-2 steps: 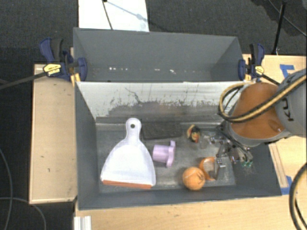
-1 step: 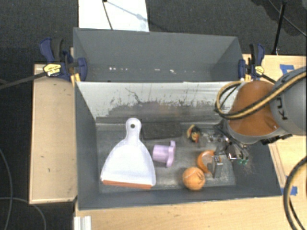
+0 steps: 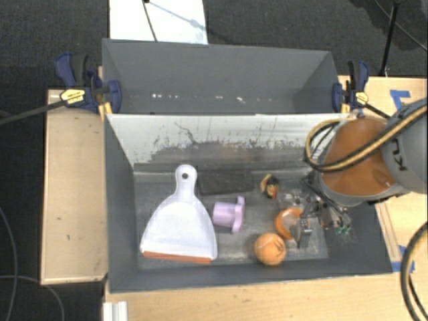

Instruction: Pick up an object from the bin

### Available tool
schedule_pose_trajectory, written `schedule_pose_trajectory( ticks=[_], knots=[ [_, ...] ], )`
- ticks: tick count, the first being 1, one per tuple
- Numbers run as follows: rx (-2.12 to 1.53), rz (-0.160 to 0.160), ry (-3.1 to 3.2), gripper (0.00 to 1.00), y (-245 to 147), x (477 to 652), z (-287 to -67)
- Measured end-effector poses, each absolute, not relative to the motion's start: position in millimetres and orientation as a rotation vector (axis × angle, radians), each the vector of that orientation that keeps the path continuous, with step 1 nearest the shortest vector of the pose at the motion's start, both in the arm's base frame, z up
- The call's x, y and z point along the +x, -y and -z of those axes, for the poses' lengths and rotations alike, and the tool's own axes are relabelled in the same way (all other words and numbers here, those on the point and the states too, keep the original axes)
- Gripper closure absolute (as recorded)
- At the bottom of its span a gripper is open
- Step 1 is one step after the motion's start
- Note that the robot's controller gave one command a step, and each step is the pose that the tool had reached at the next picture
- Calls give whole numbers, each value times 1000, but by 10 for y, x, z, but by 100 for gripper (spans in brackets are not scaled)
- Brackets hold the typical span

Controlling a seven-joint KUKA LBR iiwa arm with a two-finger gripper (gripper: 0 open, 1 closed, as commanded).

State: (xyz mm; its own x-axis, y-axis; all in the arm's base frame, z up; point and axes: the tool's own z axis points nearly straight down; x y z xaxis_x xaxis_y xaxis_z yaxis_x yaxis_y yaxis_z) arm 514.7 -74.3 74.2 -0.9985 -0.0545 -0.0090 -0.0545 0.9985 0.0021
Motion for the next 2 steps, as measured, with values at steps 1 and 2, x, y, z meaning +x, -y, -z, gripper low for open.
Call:
schedule_pose_trajectory(
  ticks=[1, 2],
  knots=[
    [-86, -4, -3131, 100, 743, 5147, -742],
    [-86, -4, -3134, 100, 741, 5138, -799]
  ],
)
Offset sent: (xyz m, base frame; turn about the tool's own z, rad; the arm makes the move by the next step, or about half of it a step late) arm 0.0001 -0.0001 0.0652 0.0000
